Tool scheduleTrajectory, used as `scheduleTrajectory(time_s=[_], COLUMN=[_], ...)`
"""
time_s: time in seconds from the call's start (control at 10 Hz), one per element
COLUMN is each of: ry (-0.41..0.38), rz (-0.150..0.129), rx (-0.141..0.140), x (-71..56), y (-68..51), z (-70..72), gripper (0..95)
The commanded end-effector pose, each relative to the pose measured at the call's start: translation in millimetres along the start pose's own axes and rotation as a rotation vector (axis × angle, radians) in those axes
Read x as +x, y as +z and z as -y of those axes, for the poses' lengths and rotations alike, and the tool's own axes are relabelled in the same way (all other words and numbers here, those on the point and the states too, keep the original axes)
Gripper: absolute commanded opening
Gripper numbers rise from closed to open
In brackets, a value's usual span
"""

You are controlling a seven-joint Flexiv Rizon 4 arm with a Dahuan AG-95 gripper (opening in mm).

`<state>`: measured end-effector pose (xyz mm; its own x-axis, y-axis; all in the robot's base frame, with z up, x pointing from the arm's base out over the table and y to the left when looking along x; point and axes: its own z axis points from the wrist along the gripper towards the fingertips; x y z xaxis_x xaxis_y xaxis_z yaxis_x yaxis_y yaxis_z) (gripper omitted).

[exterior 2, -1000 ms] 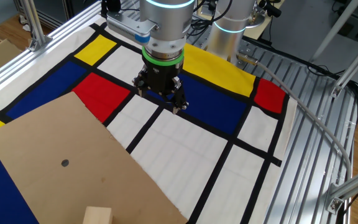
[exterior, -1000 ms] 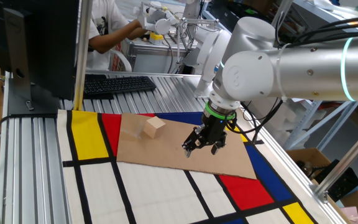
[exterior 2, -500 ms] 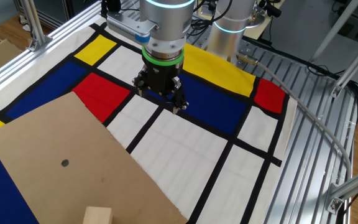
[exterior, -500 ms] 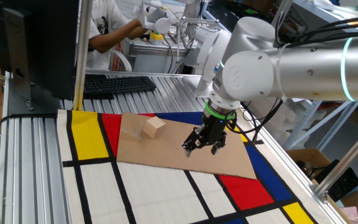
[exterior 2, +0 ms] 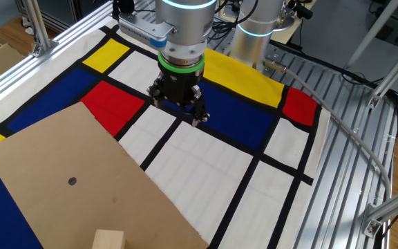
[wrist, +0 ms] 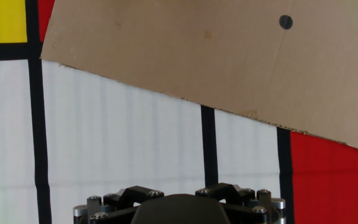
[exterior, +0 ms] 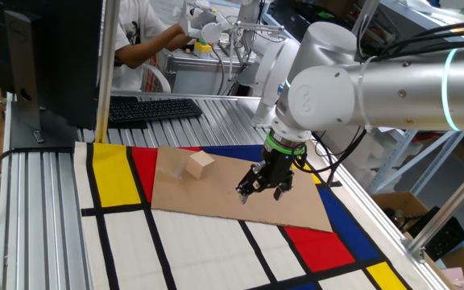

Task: Grab the block and place it at the designated location

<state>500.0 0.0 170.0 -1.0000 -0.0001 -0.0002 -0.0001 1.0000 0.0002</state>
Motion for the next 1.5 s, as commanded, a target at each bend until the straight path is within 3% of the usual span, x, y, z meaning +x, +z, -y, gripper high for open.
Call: scheduleTrajectory(time_s=[0.1, 0.2, 0.5, 1.0, 1.5], ry=[0.71, 0.723, 0.704, 0.7, 0.718], rz=[0.007, -0.002, 0.007, 0.011, 0.014], rx=[-0.113, -0.136, -0.109, -0.09, -0.087], x=[0.1, 0.0, 0.0, -0.4, -0.5], y=[0.0, -0.1, -0.2, 0.0, 0.1], z=[0.2, 0.3, 0.3, 0.6, 0.7], gripper=[0.0, 0.0, 0.0, 0.0, 0.0])
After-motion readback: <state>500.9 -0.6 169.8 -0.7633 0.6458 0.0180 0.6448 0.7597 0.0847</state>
